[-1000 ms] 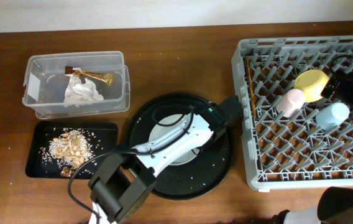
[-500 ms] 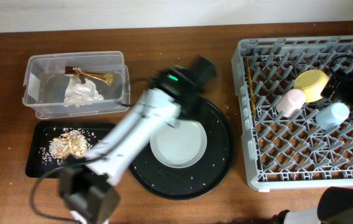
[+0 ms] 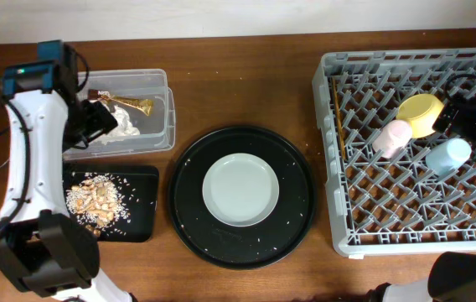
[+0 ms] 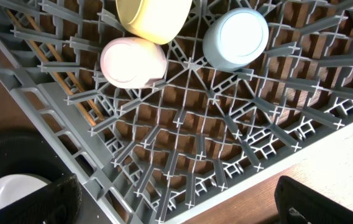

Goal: Sort waste into correct bins and load items into the dishwasher rack
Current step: 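Carry the empty white plate back to the round tray and release it, then reach the right gripper toward the white plate on the round tray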

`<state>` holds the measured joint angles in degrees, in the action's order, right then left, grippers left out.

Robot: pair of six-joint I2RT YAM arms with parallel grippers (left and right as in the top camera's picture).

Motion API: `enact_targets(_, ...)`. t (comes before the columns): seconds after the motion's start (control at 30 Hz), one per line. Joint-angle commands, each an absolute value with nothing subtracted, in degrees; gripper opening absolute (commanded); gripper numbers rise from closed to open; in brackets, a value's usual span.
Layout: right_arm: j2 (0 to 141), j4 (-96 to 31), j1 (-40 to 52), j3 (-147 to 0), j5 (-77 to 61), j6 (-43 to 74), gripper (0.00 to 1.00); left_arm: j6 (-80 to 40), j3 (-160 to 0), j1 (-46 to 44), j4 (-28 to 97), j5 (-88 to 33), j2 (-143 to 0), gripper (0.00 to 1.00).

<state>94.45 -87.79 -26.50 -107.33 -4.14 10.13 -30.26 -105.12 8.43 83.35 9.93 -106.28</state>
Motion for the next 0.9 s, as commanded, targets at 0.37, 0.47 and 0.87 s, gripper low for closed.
enact_targets(0.37,94.6,-87.6,-26.7,-107.1,-4.3,10.2,0.98,-30.4,-105.4,8.7,83.4,10.3,-105.4,0.99)
enact_targets(0.47,94.6,-87.6,-26.7,-107.1,-4.3,10.2,0.98,-30.4,-105.4,8.7,83.4,10.3,-105.4,0.99)
enact_targets(0.87,94.5,-90.3,-19.1,-107.1,-35.0,-1.1,0.99,-30.4,-105.4,8.7,83.4,10.3,-105.4,0.99)
